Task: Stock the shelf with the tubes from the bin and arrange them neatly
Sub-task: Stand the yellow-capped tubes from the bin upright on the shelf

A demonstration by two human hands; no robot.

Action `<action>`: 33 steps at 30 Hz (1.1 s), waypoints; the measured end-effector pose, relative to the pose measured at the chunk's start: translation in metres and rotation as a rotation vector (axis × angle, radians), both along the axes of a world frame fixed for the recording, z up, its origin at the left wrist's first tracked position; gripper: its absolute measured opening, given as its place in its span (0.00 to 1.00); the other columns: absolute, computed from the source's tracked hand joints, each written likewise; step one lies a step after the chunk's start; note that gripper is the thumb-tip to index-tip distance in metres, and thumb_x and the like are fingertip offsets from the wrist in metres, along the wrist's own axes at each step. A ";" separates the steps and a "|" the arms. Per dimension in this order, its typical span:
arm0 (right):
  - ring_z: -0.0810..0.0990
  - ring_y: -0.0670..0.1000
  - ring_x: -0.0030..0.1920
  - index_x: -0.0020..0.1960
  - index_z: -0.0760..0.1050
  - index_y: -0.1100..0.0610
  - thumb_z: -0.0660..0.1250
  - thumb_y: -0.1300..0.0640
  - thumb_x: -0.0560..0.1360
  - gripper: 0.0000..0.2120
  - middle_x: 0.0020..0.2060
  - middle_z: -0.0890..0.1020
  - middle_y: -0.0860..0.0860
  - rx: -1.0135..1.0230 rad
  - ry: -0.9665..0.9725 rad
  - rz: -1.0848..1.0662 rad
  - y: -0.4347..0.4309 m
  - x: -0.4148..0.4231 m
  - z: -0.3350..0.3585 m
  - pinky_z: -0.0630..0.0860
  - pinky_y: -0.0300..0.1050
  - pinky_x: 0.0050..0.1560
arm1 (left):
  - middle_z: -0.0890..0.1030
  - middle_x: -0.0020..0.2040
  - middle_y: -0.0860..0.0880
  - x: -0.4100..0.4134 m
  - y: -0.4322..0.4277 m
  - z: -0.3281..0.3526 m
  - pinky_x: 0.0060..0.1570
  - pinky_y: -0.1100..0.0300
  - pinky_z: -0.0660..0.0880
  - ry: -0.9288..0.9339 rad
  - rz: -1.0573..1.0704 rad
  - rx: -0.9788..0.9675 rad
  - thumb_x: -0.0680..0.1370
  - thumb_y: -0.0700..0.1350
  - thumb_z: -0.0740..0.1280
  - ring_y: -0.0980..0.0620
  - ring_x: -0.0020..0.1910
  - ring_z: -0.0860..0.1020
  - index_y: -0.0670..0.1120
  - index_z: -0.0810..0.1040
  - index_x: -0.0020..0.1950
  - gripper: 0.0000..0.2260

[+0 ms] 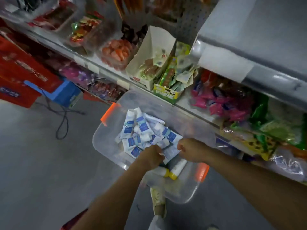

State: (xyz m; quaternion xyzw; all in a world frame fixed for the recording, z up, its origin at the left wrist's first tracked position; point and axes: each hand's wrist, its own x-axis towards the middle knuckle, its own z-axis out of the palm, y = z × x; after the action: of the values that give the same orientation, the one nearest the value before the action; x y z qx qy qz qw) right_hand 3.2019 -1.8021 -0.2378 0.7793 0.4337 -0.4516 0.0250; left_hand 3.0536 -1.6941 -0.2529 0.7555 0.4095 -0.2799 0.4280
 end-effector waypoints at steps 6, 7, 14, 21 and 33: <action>0.76 0.56 0.61 0.62 0.74 0.54 0.63 0.55 0.75 0.16 0.62 0.77 0.54 -0.256 -0.087 0.311 0.002 -0.017 -0.080 0.73 0.47 0.58 | 0.71 0.68 0.39 0.003 -0.018 -0.075 0.66 0.49 0.69 0.192 -0.389 -0.122 0.79 0.47 0.64 0.39 0.68 0.70 0.40 0.72 0.68 0.20; 0.76 0.56 0.62 0.63 0.74 0.55 0.64 0.56 0.75 0.17 0.62 0.77 0.53 -0.281 -0.102 0.360 0.001 -0.020 -0.091 0.73 0.47 0.59 | 0.71 0.68 0.39 0.004 -0.021 -0.084 0.66 0.47 0.69 0.225 -0.463 -0.120 0.79 0.47 0.64 0.39 0.68 0.70 0.40 0.71 0.69 0.20; 0.60 0.59 0.73 0.73 0.64 0.51 0.67 0.43 0.73 0.32 0.72 0.65 0.55 -0.435 -0.339 0.820 0.006 -0.036 -0.127 0.54 0.60 0.73 | 0.68 0.72 0.42 0.007 -0.040 -0.124 0.61 0.71 0.68 0.278 -0.825 0.081 0.80 0.50 0.63 0.41 0.72 0.65 0.42 0.65 0.74 0.25; 0.69 0.56 0.69 0.69 0.68 0.55 0.67 0.55 0.76 0.23 0.69 0.71 0.53 -0.410 -0.278 0.803 0.011 -0.023 -0.089 0.70 0.51 0.67 | 0.74 0.67 0.42 0.015 -0.026 -0.089 0.63 0.45 0.71 0.255 -0.640 0.104 0.76 0.48 0.70 0.40 0.67 0.72 0.42 0.67 0.71 0.26; 0.78 0.56 0.59 0.62 0.73 0.48 0.63 0.57 0.74 0.16 0.59 0.78 0.51 -0.016 -0.197 0.476 -0.005 0.025 0.045 0.70 0.42 0.50 | 0.81 0.50 0.48 0.010 -0.016 0.014 0.36 0.66 0.77 -0.200 0.246 -0.255 0.68 0.33 0.72 0.54 0.44 0.79 0.43 0.74 0.62 0.23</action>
State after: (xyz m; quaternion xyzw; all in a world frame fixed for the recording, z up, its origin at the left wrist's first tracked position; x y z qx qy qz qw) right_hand 3.2272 -1.8074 -0.1923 0.6954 0.5969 -0.3580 0.1788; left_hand 3.0634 -1.7102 -0.2391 0.6633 0.4156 -0.1988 0.5897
